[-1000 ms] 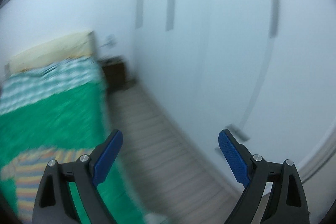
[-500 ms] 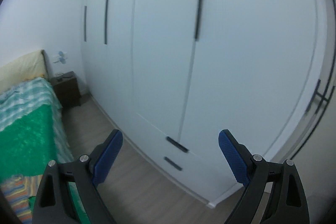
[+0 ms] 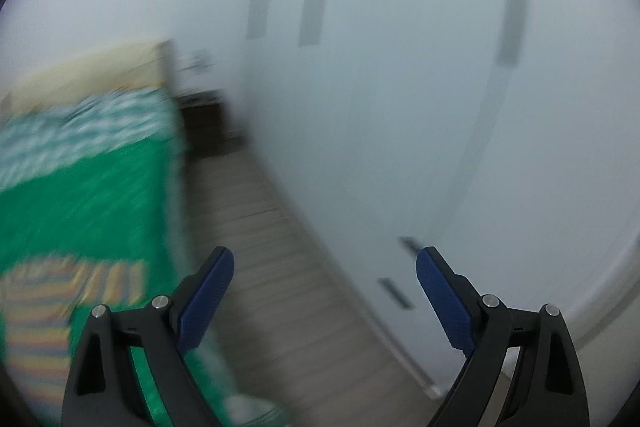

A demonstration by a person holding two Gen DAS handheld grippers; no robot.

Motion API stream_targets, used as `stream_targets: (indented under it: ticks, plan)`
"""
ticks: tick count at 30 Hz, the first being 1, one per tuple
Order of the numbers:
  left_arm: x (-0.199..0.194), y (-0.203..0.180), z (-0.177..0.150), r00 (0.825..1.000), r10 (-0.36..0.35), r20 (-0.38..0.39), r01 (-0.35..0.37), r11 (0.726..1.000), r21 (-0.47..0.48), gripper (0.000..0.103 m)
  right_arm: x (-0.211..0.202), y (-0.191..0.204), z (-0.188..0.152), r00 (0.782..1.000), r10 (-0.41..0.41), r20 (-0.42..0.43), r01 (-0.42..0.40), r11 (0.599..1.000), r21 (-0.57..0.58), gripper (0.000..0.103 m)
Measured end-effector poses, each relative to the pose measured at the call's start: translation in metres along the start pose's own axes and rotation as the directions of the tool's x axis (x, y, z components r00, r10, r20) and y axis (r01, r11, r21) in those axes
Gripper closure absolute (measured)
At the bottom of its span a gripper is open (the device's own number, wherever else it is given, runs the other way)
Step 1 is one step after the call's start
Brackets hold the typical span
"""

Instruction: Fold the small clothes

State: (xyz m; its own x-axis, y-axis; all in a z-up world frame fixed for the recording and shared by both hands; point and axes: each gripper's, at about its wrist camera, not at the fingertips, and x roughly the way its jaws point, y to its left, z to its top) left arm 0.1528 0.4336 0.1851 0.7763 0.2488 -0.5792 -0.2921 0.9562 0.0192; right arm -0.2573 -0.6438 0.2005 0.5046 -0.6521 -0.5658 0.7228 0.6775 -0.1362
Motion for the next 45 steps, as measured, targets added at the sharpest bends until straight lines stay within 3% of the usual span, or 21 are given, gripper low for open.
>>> stream_targets:
  ticks: [3, 5, 8, 10, 13, 14, 16, 17, 20, 21, 23, 24, 25, 26, 32, 36, 39, 41, 42, 43, 45]
  plan:
    - [0.013, -0.074, -0.077, 0.982, -0.167, -0.089, 0.175, 0.981, 0.089, 0.005, 0.001, 0.099, -0.043, 0.986, 0.165, -0.015, -0.165, 0.977, -0.135, 0.011]
    - [0.018, -0.125, -0.138, 0.954, -0.251, -0.165, 0.276, 0.95, 0.147, 0.005, 0.001, 0.175, -0.084, 0.954, 0.295, -0.051, -0.298, 0.927, -0.226, 0.011]
    - [0.026, -0.196, -0.236, 0.874, -0.37, -0.314, 0.434, 0.885, 0.167, 0.005, 0.005, 0.255, -0.146, 0.897, 0.424, -0.129, -0.443, 0.856, -0.265, 0.011]
    - [0.035, -0.235, -0.295, 0.811, -0.406, -0.422, 0.51, 0.843, 0.168, 0.005, 0.013, 0.304, -0.191, 0.82, 0.521, -0.236, -0.568, 0.79, -0.232, 0.011]
    - [0.045, -0.272, -0.352, 0.761, -0.393, -0.516, 0.535, 0.83, 0.158, 0.01, 0.027, 0.348, -0.241, 0.733, 0.574, -0.366, -0.653, 0.744, -0.142, 0.011]
    - [0.052, -0.28, -0.365, 0.735, -0.392, -0.553, 0.543, 0.829, 0.135, 0.013, 0.036, 0.359, -0.258, 0.689, 0.584, -0.428, -0.673, 0.735, -0.08, 0.011]
    - [0.061, -0.292, -0.384, 0.69, -0.388, -0.611, 0.555, 0.826, 0.102, 0.033, 0.053, 0.373, -0.279, 0.638, 0.576, -0.511, -0.669, 0.744, 0.004, 0.011]
    - [0.064, -0.295, -0.393, 0.673, -0.384, -0.632, 0.559, 0.824, 0.095, 0.035, 0.061, 0.374, -0.287, 0.612, 0.569, -0.549, -0.659, 0.75, 0.043, 0.011]
    - [0.07, -0.306, -0.405, 0.658, -0.383, -0.648, 0.567, 0.819, 0.091, 0.038, 0.084, 0.385, -0.309, 0.521, 0.561, -0.643, -0.648, 0.75, 0.13, 0.011]
    - [0.071, -0.31, -0.408, 0.651, -0.381, -0.657, 0.57, 0.817, 0.09, 0.045, 0.085, 0.39, -0.316, 0.499, 0.566, -0.657, -0.648, 0.747, 0.151, 0.011]
    - [0.071, -0.316, -0.414, 0.63, -0.375, -0.681, 0.582, 0.808, 0.094, 0.077, 0.092, 0.4, -0.328, 0.448, 0.577, -0.683, -0.663, 0.727, 0.18, 0.017]
    - [0.071, -0.318, -0.418, 0.618, -0.374, -0.692, 0.59, 0.802, 0.092, 0.097, 0.097, 0.406, -0.335, 0.419, 0.575, -0.703, -0.67, 0.718, 0.188, 0.034]
    - [0.076, -0.321, -0.416, 0.611, -0.377, -0.696, 0.593, 0.801, 0.087, 0.097, 0.1, 0.407, -0.339, 0.412, 0.571, -0.711, -0.665, 0.721, 0.194, 0.051]
    - [0.076, -0.321, -0.417, 0.62, -0.371, -0.691, 0.586, 0.805, 0.092, 0.097, 0.105, 0.408, -0.345, 0.407, 0.561, -0.721, -0.653, 0.731, 0.199, 0.097]
    - [0.078, -0.314, -0.42, 0.638, -0.303, -0.708, 0.532, 0.838, 0.121, 0.099, 0.11, 0.4, -0.358, 0.445, 0.487, -0.752, -0.597, 0.787, 0.157, 0.098]
    - [0.081, -0.33, -0.424, 0.657, -0.248, -0.712, 0.509, 0.842, 0.177, 0.097, 0.115, 0.413, -0.359, 0.45, 0.461, -0.765, -0.578, 0.803, 0.144, 0.098]
    - [0.076, -0.336, -0.421, 0.668, -0.216, -0.712, 0.485, 0.852, 0.196, 0.081, 0.113, 0.408, -0.357, 0.459, 0.465, -0.757, -0.57, 0.808, 0.15, 0.094]
    - [0.065, -0.338, -0.411, 0.699, -0.199, -0.687, 0.455, 0.865, 0.212, 0.053, 0.11, 0.402, -0.353, 0.462, 0.465, -0.755, -0.561, 0.813, 0.158, 0.074]
    - [0.054, -0.337, -0.402, 0.735, -0.199, -0.649, 0.437, 0.87, 0.228, 0.041, 0.106, 0.395, -0.348, 0.478, 0.461, -0.748, -0.556, 0.818, 0.149, 0.063]
    - [0.047, -0.336, -0.396, 0.753, -0.204, -0.625, 0.431, 0.872, 0.234, 0.033, 0.1, 0.388, -0.341, 0.508, 0.45, -0.735, -0.552, 0.825, 0.124, 0.06]
    - [0.033, -0.339, -0.38, 0.79, -0.222, -0.572, 0.423, 0.872, 0.246, 0.027, 0.084, 0.379, -0.319, 0.592, 0.426, -0.684, -0.55, 0.834, 0.044, 0.057]
